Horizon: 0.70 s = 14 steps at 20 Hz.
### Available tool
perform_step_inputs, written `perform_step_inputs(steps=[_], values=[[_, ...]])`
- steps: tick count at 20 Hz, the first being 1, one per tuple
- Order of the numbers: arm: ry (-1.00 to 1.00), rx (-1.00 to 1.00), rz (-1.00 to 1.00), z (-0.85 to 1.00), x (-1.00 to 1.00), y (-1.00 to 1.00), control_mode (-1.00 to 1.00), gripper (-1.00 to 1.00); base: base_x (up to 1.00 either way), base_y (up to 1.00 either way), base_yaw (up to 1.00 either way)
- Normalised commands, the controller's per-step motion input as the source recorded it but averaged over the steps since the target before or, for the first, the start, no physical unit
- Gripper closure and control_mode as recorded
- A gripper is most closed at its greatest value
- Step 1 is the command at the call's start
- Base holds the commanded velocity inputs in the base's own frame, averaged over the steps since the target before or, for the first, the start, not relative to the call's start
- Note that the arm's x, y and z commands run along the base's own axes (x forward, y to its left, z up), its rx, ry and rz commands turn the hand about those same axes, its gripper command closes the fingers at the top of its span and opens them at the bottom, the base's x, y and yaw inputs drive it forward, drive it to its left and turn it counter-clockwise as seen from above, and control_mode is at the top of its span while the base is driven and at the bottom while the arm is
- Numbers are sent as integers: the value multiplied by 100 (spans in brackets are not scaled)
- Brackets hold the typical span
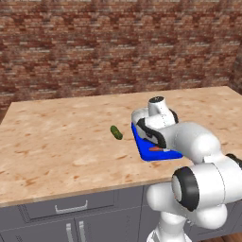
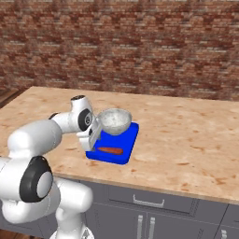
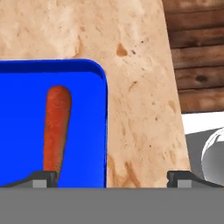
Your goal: Place the two vegetables and bowl onto the tray for setting up a vegetable dip station.
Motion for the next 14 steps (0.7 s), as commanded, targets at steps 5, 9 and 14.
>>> perform_step_inputs(steps=[5,9,14], values=[[-3,0,38,14,-12,43,-100,-100,0,0,0],[-2,0,46,16,-1,44,-100,-100,0,0,0],[-2,0,47,15,1,47,-100,-100,0,0,0]])
